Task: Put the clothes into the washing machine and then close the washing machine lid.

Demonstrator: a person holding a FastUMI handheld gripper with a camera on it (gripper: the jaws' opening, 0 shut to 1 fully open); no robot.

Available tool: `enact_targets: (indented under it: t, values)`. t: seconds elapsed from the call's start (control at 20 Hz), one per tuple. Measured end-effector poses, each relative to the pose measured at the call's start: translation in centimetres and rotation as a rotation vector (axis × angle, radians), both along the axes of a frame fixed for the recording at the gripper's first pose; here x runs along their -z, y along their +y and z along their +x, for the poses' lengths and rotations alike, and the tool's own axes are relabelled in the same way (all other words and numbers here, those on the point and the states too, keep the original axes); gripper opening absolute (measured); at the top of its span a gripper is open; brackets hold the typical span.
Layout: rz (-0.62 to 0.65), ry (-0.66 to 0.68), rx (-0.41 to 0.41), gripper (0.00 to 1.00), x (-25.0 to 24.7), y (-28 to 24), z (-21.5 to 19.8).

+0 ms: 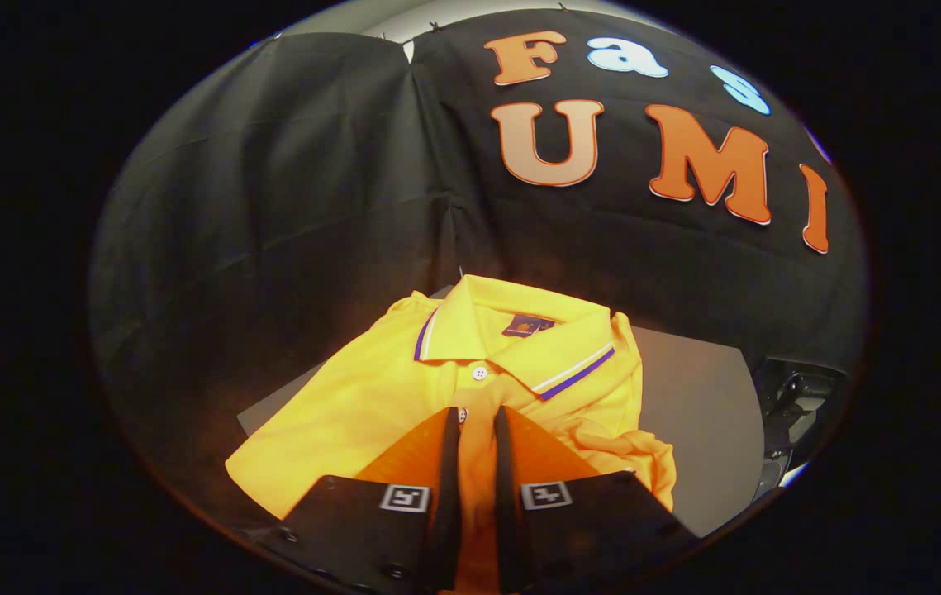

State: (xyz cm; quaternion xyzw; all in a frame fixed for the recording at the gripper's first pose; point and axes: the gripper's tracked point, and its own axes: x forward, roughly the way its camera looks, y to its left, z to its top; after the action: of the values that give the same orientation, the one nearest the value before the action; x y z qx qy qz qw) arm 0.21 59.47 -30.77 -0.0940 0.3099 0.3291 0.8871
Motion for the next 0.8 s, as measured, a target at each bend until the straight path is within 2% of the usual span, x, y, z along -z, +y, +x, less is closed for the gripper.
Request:
enact_targets:
  t: [0.05,0.15,0.5,0.8]
  values:
    - [0.027,0.012,0.014,0.13,-0.1,-0.1,-0.1]
    - [0.081,0.039,0.040,0.09,-0.3,-0.2,0.2]
    - [0.098,-0.007,0.082,0.08,-1.1,-1.7,0.6]
    - [0.085,-0.052,0.139,0.08,-1.7,-5.3,1.4]
